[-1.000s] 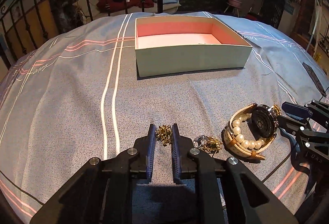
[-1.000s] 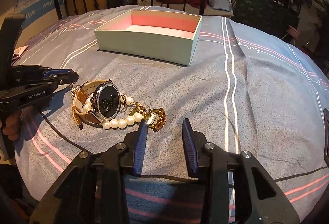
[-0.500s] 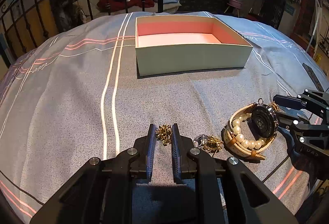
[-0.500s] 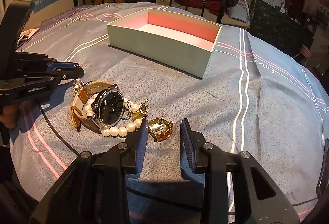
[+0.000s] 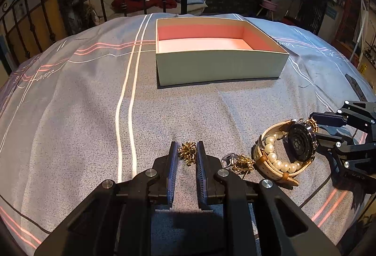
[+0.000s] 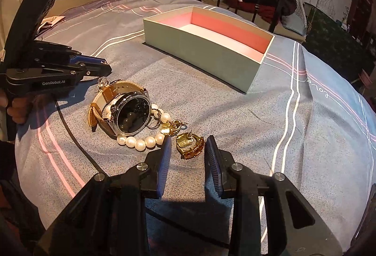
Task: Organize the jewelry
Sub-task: 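Grasp a gold flower earring with the left gripper while the right gripper grasps the gold ring, then lower the earring and ring into the box and open both grippers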
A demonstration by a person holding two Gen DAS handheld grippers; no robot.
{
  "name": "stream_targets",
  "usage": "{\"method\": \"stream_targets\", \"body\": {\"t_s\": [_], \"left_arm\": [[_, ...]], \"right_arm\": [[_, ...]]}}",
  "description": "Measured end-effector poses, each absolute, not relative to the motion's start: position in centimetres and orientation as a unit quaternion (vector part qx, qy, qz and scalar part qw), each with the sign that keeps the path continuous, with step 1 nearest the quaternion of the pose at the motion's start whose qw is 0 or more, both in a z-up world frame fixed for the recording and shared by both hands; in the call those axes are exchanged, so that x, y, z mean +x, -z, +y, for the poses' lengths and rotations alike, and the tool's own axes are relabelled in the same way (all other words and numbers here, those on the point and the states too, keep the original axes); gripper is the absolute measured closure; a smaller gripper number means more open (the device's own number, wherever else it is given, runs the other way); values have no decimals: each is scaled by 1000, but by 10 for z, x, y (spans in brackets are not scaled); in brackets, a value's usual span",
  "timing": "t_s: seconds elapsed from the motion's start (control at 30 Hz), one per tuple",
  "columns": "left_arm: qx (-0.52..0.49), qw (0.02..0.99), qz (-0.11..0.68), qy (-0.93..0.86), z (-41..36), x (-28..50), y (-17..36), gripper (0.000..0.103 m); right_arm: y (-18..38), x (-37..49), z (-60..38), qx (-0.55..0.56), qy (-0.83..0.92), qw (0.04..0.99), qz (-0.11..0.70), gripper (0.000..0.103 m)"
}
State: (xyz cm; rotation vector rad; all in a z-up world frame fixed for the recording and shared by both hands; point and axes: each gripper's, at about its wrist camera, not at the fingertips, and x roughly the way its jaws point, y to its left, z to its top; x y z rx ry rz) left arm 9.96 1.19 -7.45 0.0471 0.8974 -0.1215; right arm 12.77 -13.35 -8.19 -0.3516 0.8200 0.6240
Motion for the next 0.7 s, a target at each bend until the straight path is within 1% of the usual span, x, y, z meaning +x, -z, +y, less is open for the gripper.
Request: {"method": "stream_targets", "body": {"t_s": [0.07, 0.27, 0.4, 0.7], "left_arm": [[22, 899, 434, 59, 12, 99, 75, 87], [21, 899, 434, 58, 12, 99, 74, 87], [22, 899, 434, 57, 12, 100, 74, 87], [8, 896, 440, 62, 16, 106, 69, 87]], "right_arm": [[81, 124, -134, -171, -304, 853, 389, 78], [77, 106, -137, -164, -291, 863, 379, 78], [62, 99, -144, -144, -294, 874, 359, 78], [32, 121, -140, -116, -278, 897, 322, 78]]}}
